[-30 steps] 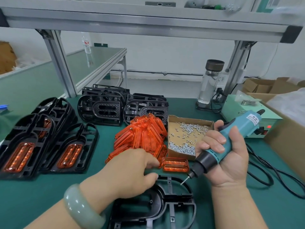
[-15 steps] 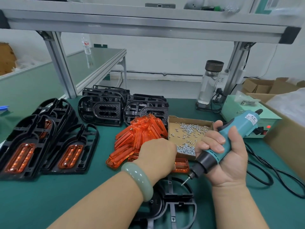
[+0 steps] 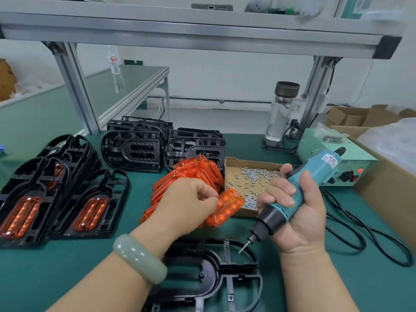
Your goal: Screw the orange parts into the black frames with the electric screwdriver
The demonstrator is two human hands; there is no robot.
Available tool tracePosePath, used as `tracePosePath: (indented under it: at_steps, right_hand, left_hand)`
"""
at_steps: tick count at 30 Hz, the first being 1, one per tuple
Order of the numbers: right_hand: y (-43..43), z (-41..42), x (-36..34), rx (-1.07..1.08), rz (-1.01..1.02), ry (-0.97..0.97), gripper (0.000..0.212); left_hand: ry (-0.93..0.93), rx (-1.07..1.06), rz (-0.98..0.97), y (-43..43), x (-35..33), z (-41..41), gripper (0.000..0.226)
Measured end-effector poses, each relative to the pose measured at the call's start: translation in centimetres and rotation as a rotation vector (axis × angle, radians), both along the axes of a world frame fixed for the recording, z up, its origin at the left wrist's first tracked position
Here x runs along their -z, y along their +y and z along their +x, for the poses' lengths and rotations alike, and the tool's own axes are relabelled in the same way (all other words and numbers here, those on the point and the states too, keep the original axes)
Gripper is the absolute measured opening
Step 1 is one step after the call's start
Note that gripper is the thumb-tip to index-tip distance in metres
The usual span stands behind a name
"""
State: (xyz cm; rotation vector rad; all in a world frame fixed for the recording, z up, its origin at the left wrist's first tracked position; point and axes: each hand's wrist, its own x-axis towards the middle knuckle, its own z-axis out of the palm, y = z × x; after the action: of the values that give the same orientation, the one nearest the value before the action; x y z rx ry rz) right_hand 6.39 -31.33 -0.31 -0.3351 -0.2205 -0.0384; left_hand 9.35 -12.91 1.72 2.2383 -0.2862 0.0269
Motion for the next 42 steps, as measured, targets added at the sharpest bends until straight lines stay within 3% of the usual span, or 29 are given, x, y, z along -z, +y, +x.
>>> tracePosePath:
  at_steps: [8, 17, 20, 23, 26, 30, 32, 34, 37, 42]
  right_hand:
    - [0.9, -0.1, 0.1, -0.083, -0.006, -0.019, 0.05]
    - [2.6, -0.4, 0.3, -0.2, -0.023, -0.024, 0.046]
    - [2.6, -0.4, 0.3, -0.198, -0.038, -0.022, 0.046]
    - [2.6, -0.3, 0.4, -0.212, -0.016, -0.022, 0.044]
    - [2.7, -0.3, 0.4, -0.219, -0.008, -0.017, 0.043]
    - [2.8, -0.4, 0.4, -0.224, -0.022, -0.013, 0.044]
    - [2.9, -0.4, 0.4, -0.225, -0.026, -0.015, 0.043]
    - [2.9, -0.5, 0.4, -0.228, -0.021, -0.017, 0.043]
    - [3.1, -0.4, 0.4, -0.218, -0.025, -0.008, 0.043]
    - [3.0, -0.4, 0.4, -0.223, -0.014, 0.008, 0.043]
  left_hand:
    - [-0.019, -0.071, -0.275, 1.0, -0.6, -1.2, 0.017]
    - [-0.225, -0.024, -0.259, 0.3, -0.3, -2.5, 0.02]
    - [-0.175, -0.008, -0.33, 0.6, -0.3, -2.7, 0.019]
    - [-0.013, 0.002, -0.48, 0.9, -0.6, -2.8, 0.017]
    - [0.117, 0.087, -0.515, 1.1, -0.8, -2.7, 0.04]
    - [0.159, 0.261, -0.39, 1.6, -0.8, -2.6, 0.079]
    - [0.15, 0.289, -0.313, 1.5, -0.8, -2.7, 0.07]
    - [0.148, 0.228, -0.308, 1.3, -0.9, -2.8, 0.048]
    - [0.123, 0.012, -0.429, 1.0, -0.7, -2.4, 0.022]
    - [0.072, -0.167, -0.626, 0.8, 0.1, -2.2, 0.014]
